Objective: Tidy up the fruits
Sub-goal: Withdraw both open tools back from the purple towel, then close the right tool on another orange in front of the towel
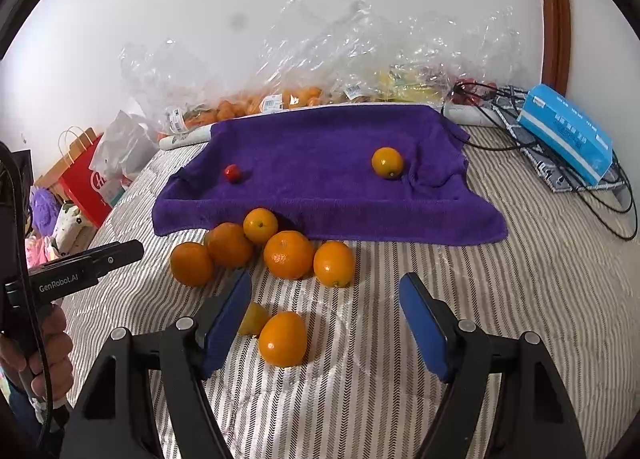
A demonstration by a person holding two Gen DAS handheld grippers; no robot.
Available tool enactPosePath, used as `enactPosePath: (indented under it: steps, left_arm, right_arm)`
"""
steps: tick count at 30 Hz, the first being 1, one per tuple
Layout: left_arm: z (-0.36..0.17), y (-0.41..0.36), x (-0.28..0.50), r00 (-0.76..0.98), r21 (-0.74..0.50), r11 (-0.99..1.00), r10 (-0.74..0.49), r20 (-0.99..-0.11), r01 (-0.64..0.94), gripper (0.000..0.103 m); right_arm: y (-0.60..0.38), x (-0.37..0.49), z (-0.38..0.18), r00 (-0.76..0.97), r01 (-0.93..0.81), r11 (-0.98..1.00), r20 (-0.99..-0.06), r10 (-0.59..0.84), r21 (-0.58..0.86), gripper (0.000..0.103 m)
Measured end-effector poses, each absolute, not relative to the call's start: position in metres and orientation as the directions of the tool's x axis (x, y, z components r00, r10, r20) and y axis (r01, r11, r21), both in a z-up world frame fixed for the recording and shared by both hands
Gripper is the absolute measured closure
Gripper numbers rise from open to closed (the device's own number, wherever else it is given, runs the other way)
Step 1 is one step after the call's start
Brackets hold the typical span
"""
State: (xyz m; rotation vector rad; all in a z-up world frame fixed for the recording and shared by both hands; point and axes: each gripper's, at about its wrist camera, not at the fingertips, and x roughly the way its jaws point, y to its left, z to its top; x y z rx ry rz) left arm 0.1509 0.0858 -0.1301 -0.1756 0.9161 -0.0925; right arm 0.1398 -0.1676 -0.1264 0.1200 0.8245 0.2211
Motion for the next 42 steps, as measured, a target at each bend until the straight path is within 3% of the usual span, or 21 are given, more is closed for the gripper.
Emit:
enactPosePath:
  steps: [19,22,26,31,35,42]
  left_arm:
    - [-0.131,0.101,0.151,0.612,-0.216,0.976,-0.158,-0.775,-0.021,0.049]
    - [-0.131,0.103,0.15,0.613,-0.222,0.975,-0.161,-0.773,-0.024,0.049]
    - [-0.134,0.107,0.149,0.61,-0.221,0.975,-0.158,-0.776,-0.028,0.049]
    - [-0.139,0.11,0.15,0.602,-0.221,0.975,-0.154,-0.783,-0.038,0.049]
    - [-0.143,0.109,0.153,0.595,-0.222,0.974,-0.157,-0.788,-0.037,0.049]
    - [-0.146,0.088,0.156,0.59,-0.238,0.97,-0.225,-0.775,0.057,0.049]
  right_arm:
    - [-0.157,0.131,-0.131,0.63,-0.203,0.96,-0.725,0.277,0.191,0.03]
    - [-0.149,0.129,-0.135,0.618,-0.224,0.955,-0.729,0.294,0.195,0.035]
    - [-0.137,0.13,-0.149,0.582,-0.252,0.952,-0.758,0.295,0.176,0.051]
    - [-0.129,0.133,-0.162,0.56,-0.265,0.952,-0.778,0.283,0.156,0.055]
    - [-0.125,0.136,-0.171,0.547,-0.268,0.956,-0.798,0.253,0.119,0.07]
    - [-0.132,0.142,-0.181,0.541,-0.267,0.954,-0.797,0.268,0.139,0.071]
